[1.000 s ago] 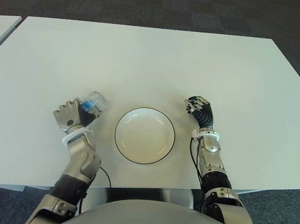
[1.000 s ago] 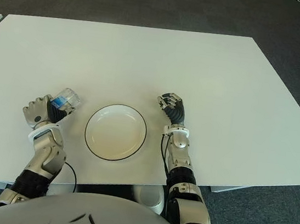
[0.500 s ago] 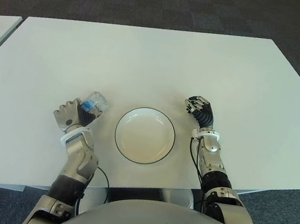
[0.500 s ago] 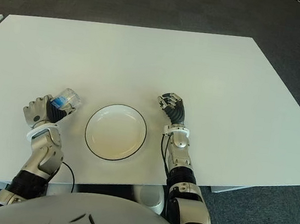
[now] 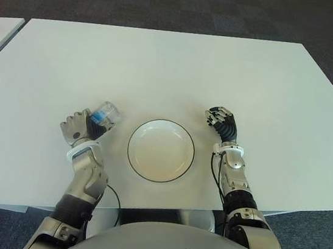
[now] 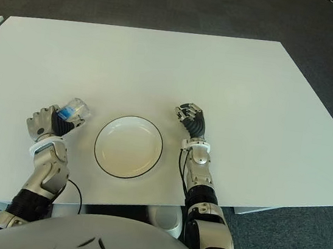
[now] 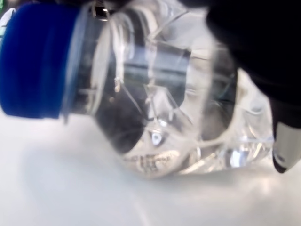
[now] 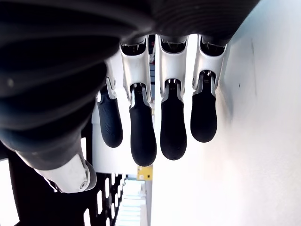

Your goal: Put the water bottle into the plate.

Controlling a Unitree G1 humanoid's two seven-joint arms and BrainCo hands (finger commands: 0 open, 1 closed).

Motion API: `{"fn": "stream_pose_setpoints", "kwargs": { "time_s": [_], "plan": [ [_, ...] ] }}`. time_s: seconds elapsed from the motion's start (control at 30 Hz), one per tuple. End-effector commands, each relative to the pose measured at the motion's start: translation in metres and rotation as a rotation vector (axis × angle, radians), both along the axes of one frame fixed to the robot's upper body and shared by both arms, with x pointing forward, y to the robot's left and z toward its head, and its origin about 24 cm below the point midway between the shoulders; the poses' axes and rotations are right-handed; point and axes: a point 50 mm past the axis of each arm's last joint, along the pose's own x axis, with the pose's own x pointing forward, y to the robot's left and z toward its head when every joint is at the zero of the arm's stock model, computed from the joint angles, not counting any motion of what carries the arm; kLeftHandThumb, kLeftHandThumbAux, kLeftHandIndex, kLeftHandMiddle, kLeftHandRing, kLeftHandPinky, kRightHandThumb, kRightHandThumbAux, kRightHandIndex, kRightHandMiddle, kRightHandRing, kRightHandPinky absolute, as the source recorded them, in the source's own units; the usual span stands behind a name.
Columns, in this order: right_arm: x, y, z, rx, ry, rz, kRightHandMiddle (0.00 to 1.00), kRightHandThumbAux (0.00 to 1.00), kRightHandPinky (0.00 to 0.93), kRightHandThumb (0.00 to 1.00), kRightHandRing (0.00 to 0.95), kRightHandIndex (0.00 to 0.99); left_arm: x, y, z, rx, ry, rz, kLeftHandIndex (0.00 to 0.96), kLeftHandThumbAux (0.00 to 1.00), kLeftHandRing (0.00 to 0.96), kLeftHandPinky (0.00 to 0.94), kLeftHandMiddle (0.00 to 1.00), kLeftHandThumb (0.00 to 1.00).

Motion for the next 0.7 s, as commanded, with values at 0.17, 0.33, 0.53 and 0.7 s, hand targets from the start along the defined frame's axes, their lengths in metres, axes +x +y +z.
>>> {"fn": "stream_pose_setpoints", "kwargs": {
  "time_s": [0.17, 0.33, 0.53, 0.7],
  "plan": [
    [-0.017, -0.003, -0.027, 0.022, 0.158, -0.03, 0.617, 0.728, 0.593, 0.708, 0.596, 0.432, -0.009, -0.002, -0.015, -0.092, 0.073, -0.02, 0.444, 0.697, 0.856, 0.847, 0.868, 0.743],
    [-0.017, -0.003, -0.027, 0.019, 0.156, -0.028, 0.615, 0.729, 0.597, 0.708, 0.598, 0.432, -0.01, -0.005, -0.011, -0.15, 0.033, -0.11, 0.443, 0.698, 0.86, 0.849, 0.873, 0.744],
    [-0.018, -0.003, -0.027, 0.011, 0.153, -0.022, 0.615, 0.729, 0.595, 0.708, 0.6, 0.432, -0.011, -0.008, -0.006, -0.241, -0.063, -0.214, 0.443, 0.699, 0.866, 0.855, 0.878, 0.745],
    [-0.018, -0.003, -0.027, 0.014, 0.155, -0.021, 0.614, 0.729, 0.594, 0.708, 0.599, 0.432, -0.013, -0.011, 0.0, -0.322, -0.166, -0.277, 0.443, 0.699, 0.872, 0.857, 0.883, 0.745]
  ]
}}
